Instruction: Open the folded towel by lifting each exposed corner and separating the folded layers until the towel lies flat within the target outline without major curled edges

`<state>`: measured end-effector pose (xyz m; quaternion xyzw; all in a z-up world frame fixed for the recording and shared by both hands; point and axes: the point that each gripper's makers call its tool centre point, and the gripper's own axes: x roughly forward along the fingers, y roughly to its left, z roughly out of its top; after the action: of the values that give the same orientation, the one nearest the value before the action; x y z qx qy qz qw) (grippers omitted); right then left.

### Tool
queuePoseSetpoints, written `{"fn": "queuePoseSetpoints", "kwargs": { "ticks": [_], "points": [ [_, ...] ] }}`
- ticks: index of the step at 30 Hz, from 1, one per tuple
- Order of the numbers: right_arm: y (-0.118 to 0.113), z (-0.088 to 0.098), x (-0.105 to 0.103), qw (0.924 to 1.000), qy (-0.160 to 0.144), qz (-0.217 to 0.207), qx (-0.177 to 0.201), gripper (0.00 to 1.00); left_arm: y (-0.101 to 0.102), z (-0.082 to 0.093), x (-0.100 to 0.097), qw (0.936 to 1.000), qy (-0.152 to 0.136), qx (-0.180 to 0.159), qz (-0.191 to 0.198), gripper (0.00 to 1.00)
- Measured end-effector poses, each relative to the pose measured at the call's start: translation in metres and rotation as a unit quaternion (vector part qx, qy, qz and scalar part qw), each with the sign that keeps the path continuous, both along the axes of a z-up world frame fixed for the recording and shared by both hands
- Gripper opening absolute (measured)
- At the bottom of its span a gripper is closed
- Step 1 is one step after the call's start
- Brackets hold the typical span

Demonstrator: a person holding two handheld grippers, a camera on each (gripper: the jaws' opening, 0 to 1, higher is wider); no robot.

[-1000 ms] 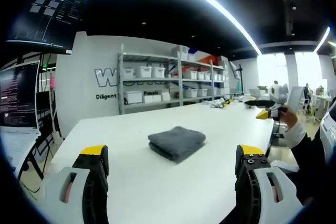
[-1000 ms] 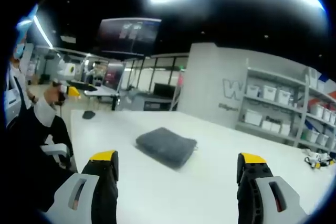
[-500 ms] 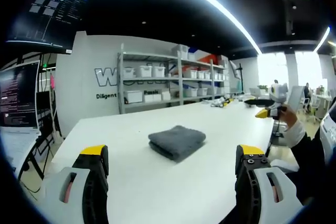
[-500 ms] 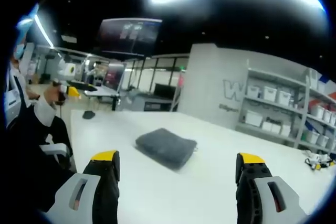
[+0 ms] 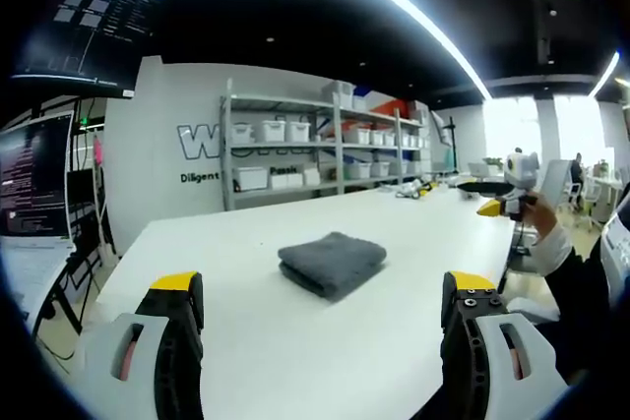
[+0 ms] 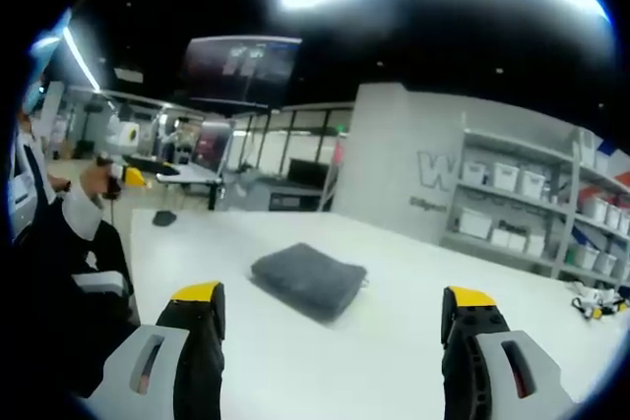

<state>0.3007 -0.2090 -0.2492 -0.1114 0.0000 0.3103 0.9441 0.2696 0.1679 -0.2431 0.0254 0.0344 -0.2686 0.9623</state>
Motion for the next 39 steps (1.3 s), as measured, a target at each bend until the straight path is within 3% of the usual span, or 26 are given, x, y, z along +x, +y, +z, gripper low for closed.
{"fn": "queuePoseSetpoints", "kwargs": {
  "ticks": [11,39],
  "points": [
    [-0.002,0.007,0.006,1.0,-0.005,0.002,0.003,0.91,-0.005,-0.001,-0.001,1.0,0.005,-0.005,-0.007,1.0],
    [0.02,0.008,0.017,0.9996,-0.003,0.026,0.008,0.9,-0.005,-0.006,0.0,0.9999,0.01,0.005,-0.001,1.0]
  ]
}}
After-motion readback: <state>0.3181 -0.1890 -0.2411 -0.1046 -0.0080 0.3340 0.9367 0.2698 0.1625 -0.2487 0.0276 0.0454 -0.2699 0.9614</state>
